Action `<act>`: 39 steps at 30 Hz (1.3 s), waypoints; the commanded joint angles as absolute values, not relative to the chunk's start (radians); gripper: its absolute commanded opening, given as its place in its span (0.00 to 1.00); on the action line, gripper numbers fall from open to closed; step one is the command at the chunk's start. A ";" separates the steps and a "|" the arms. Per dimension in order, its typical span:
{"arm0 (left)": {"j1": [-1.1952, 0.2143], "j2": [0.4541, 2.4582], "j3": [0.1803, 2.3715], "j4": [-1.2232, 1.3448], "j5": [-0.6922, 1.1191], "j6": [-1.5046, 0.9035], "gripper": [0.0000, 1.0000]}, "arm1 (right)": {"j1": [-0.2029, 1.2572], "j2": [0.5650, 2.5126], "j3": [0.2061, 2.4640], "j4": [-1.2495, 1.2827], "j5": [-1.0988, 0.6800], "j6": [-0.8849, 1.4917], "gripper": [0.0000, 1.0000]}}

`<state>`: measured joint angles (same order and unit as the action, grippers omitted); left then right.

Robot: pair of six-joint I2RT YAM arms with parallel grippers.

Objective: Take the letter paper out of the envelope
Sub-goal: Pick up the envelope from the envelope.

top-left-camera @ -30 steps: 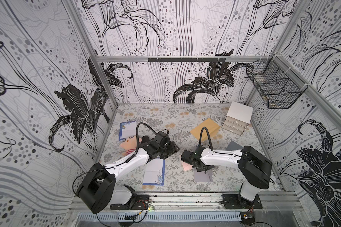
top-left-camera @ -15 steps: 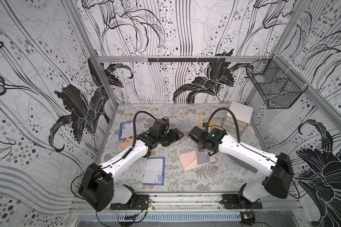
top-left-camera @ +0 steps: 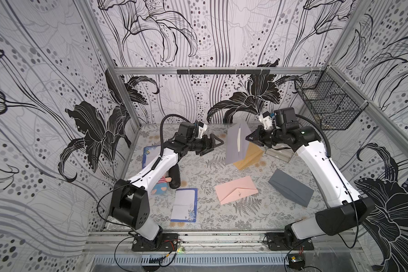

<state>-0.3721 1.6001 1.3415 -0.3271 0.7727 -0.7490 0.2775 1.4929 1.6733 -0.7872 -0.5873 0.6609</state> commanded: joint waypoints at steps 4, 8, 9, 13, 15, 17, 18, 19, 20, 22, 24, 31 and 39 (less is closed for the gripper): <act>-0.336 1.607 1.366 -0.301 0.834 -0.649 0.90 | 0.221 1.493 1.622 -0.513 -0.909 0.850 0.00; -0.325 1.613 1.334 -0.147 0.872 -0.738 0.92 | 0.219 1.503 1.603 -0.448 -0.980 0.905 0.00; -0.325 1.612 1.330 -0.114 0.880 -0.760 0.93 | 0.218 1.505 1.597 -0.443 -0.987 0.910 0.00; -0.324 1.611 1.287 0.068 0.937 -0.865 0.94 | 0.213 1.505 1.557 -0.380 -1.013 0.949 0.00; -0.315 1.608 1.257 0.147 0.964 -0.915 0.93 | 0.213 1.508 1.544 -0.349 -1.018 0.971 0.00; -0.305 1.606 1.241 0.207 0.986 -0.961 0.90 | 0.212 1.509 1.527 -0.301 -1.028 1.002 0.00; -0.301 1.610 1.237 0.233 0.996 -0.981 0.89 | 0.212 1.511 1.520 -0.275 -1.033 1.021 0.00; -0.299 1.612 1.238 0.250 1.001 -0.994 0.86 | 0.212 1.513 1.513 -0.252 -1.038 1.037 0.00; -0.297 1.615 1.240 0.257 1.005 -1.002 0.83 | 0.212 1.514 1.508 -0.231 -1.042 1.050 0.00; -0.292 1.624 1.247 0.284 1.006 -1.030 0.76 | 0.212 1.520 1.493 -0.184 -1.056 1.081 0.00; -0.285 1.632 1.238 0.355 1.008 -1.084 0.68 | 0.212 1.527 1.492 -0.172 -1.067 1.088 0.00; -0.279 1.656 1.237 0.537 1.006 -1.218 0.29 | 0.198 1.549 1.462 -0.179 -1.068 1.086 0.00; -0.278 1.660 1.244 0.582 0.995 -1.270 0.00 | 0.169 1.560 1.439 -0.205 -1.048 1.069 0.00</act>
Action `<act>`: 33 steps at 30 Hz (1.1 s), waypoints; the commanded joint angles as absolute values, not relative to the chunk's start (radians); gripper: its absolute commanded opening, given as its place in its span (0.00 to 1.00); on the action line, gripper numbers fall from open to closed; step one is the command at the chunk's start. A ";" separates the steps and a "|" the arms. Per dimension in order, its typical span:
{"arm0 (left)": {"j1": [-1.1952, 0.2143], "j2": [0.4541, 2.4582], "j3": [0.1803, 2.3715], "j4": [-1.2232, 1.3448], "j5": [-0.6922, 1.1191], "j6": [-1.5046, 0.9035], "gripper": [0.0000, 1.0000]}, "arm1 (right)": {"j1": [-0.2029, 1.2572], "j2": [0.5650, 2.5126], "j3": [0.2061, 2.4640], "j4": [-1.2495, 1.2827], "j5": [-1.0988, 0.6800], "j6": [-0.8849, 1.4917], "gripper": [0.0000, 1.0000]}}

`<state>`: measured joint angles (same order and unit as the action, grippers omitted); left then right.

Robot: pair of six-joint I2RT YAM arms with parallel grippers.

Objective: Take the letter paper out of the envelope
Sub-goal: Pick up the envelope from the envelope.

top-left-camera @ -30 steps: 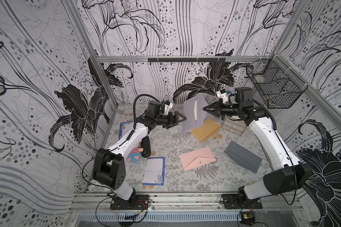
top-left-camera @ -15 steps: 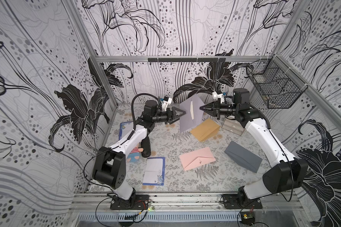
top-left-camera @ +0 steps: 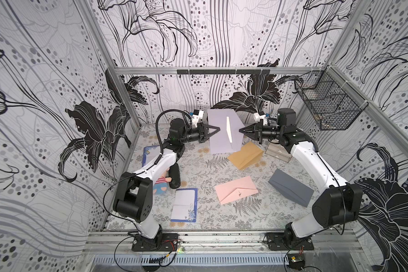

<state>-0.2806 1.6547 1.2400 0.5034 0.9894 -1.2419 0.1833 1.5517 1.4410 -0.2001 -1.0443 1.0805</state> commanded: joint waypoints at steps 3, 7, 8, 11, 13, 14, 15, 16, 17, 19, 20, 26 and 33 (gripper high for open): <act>-0.285 1.661 1.254 0.595 0.964 -1.301 0.00 | 0.169 1.557 1.430 -0.239 -1.008 1.027 0.22; -0.314 1.681 1.277 0.601 0.918 -1.336 0.00 | 0.170 1.538 1.370 -0.213 -0.968 1.026 0.37; -0.324 1.688 1.276 0.627 0.905 -1.358 0.00 | 0.170 1.534 1.354 -0.211 -0.959 1.021 0.38; -0.341 1.717 1.277 0.728 0.871 -1.442 0.00 | 0.175 1.520 1.302 -0.169 -0.938 1.032 0.42; -0.349 1.730 1.286 0.745 0.858 -1.463 0.00 | 0.175 1.510 1.271 -0.133 -0.931 1.049 0.43; -0.352 1.733 1.291 0.742 0.851 -1.464 0.00 | 0.175 1.504 1.258 -0.116 -0.927 1.054 0.44; -0.355 1.736 1.296 0.734 0.848 -1.462 0.00 | 0.175 1.498 1.247 -0.090 -0.925 1.066 0.45; -0.357 1.739 1.300 0.725 0.846 -1.458 0.00 | 0.176 1.493 1.232 -0.063 -0.926 1.082 0.46; -0.357 1.740 1.303 0.713 0.842 -1.452 0.00 | 0.176 1.488 1.217 -0.027 -0.927 1.104 0.47; -0.357 1.741 1.304 0.697 0.831 -1.442 0.00 | 0.181 1.481 1.185 0.042 -0.933 1.156 0.48; -0.357 1.741 1.307 0.685 0.827 -1.436 0.00 | 0.184 1.475 1.171 0.074 -0.936 1.179 0.49; -0.356 1.753 1.318 0.673 0.806 -1.436 0.00 | 0.204 1.426 1.093 0.173 -0.931 1.256 0.51; -0.359 1.775 1.330 0.712 0.804 -1.472 0.00 | 0.226 1.417 1.078 0.204 -0.932 1.273 0.51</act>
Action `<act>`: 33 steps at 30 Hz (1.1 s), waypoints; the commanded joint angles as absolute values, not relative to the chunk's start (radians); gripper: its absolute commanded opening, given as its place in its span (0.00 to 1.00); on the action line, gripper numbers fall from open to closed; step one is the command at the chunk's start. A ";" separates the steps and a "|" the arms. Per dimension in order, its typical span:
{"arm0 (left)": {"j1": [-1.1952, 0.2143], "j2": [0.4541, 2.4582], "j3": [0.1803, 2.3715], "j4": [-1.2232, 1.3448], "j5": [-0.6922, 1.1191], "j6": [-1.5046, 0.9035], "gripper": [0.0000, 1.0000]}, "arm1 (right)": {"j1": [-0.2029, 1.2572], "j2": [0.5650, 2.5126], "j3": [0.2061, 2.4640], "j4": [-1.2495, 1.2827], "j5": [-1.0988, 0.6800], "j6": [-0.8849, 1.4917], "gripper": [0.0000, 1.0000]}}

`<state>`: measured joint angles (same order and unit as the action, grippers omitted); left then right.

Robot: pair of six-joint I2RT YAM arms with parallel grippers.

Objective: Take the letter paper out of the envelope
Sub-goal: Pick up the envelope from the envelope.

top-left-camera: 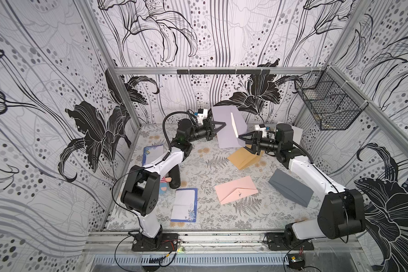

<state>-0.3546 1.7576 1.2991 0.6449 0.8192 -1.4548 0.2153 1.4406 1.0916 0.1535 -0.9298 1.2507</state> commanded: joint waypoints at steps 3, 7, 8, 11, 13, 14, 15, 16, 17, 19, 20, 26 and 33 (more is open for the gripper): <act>-0.362 1.776 1.329 0.713 0.801 -1.474 0.00 | 0.233 1.417 1.080 0.237 -0.938 1.294 0.51; -0.366 1.782 1.325 0.716 0.804 -1.474 0.00 | 0.241 1.416 1.089 0.267 -0.953 1.313 0.50; -0.366 1.783 1.322 0.719 0.804 -1.474 0.00 | 0.241 1.414 1.090 0.279 -0.958 1.323 0.50; -0.367 1.785 1.312 0.726 0.802 -1.474 0.00 | 0.241 1.405 1.091 0.287 -0.964 1.334 0.48; -0.365 1.788 1.309 0.726 0.804 -1.472 0.00 | 0.241 1.399 1.092 0.287 -0.969 1.338 0.47; -0.366 1.790 1.308 0.726 0.804 -1.471 0.00 | 0.241 1.396 1.092 0.288 -0.972 1.340 0.46; -0.366 1.789 1.306 0.726 0.804 -1.471 0.00 | 0.241 1.395 1.093 0.288 -0.973 1.342 0.45; -0.368 1.790 1.303 0.726 0.802 -1.471 0.00 | 0.241 1.393 1.095 0.287 -0.974 1.344 0.43; -0.368 1.792 1.302 0.726 0.802 -1.468 0.00 | 0.240 1.392 1.094 0.287 -0.976 1.345 0.41; -0.371 1.795 1.301 0.727 0.802 -1.469 0.00 | 0.241 1.391 1.096 0.288 -0.974 1.350 0.39; -0.373 1.798 1.302 0.726 0.802 -1.468 0.00 | 0.241 1.391 1.098 0.288 -0.974 1.352 0.37; -0.385 1.811 1.299 0.725 0.796 -1.462 0.00 | 0.241 1.381 1.098 0.269 -0.964 1.346 0.19; -0.386 1.787 1.301 0.574 0.787 -1.390 0.38 | 0.241 1.347 1.132 0.054 -0.901 1.188 0.00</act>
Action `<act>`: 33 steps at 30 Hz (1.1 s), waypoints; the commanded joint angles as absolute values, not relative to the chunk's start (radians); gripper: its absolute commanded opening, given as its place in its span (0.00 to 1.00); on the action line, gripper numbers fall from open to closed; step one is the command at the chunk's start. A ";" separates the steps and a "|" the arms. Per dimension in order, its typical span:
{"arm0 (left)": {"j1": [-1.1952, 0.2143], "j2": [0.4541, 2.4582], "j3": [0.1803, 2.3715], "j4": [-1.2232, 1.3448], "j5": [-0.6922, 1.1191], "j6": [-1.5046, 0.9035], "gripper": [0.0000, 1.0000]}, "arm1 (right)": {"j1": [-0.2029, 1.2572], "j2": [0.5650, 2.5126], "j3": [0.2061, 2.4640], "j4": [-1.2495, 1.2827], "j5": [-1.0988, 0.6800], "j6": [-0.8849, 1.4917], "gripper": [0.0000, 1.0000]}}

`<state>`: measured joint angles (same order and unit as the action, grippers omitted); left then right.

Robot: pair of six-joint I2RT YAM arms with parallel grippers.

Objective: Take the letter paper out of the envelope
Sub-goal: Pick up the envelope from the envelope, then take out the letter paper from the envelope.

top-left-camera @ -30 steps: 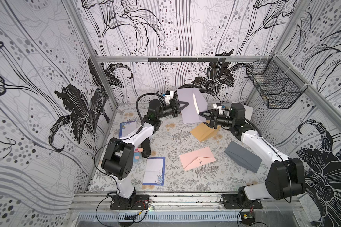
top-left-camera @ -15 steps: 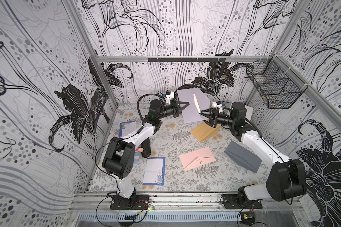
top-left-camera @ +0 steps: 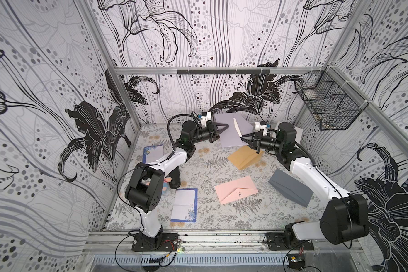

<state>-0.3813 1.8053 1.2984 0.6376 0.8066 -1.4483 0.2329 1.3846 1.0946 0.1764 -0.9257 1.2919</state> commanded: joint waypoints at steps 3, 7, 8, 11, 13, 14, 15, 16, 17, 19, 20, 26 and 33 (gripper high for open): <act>-0.380 1.737 1.332 0.305 0.712 -1.258 0.49 | 0.241 1.338 1.169 -0.106 -0.843 1.050 0.00; -0.377 1.695 1.474 -0.161 0.548 -1.039 0.62 | 0.240 1.339 1.236 -0.305 -0.736 0.857 0.00; -0.377 1.691 1.519 -0.275 0.505 -0.993 0.63 | 0.240 1.340 1.254 -0.344 -0.701 0.810 0.00; -0.380 1.676 1.607 -0.455 0.408 -0.934 0.67 | 0.241 1.337 1.297 -0.418 -0.579 0.688 0.00; -0.386 1.672 1.645 -0.486 0.401 -0.924 0.68 | 0.244 1.335 1.306 -0.422 -0.510 0.623 0.00; -0.392 1.677 1.664 -0.493 0.411 -0.923 0.68 | 0.253 1.333 1.311 -0.423 -0.464 0.583 0.00; -0.399 1.685 1.684 -0.502 0.420 -0.924 0.68 | 0.269 1.332 1.313 -0.423 -0.420 0.544 0.00; -0.409 1.698 1.711 -0.519 0.430 -0.924 0.68 | 0.286 1.333 1.313 -0.421 -0.369 0.504 0.00; -0.423 1.713 1.737 -0.532 0.438 -0.921 0.68 | 0.303 1.336 1.312 -0.414 -0.325 0.472 0.00; -0.452 1.736 1.779 -0.546 0.443 -0.918 0.67 | 0.338 1.343 1.311 -0.400 -0.259 0.425 0.00; -0.468 1.749 1.802 -0.549 0.446 -0.918 0.66 | 0.358 1.349 1.314 -0.390 -0.236 0.400 0.00; -0.549 1.831 1.959 -0.677 0.406 -0.884 0.58 | 0.468 1.348 1.308 -0.353 -0.088 0.281 0.00; -0.593 1.870 2.035 -0.774 0.343 -0.858 0.57 | 0.551 1.359 1.328 -0.385 0.004 0.209 0.00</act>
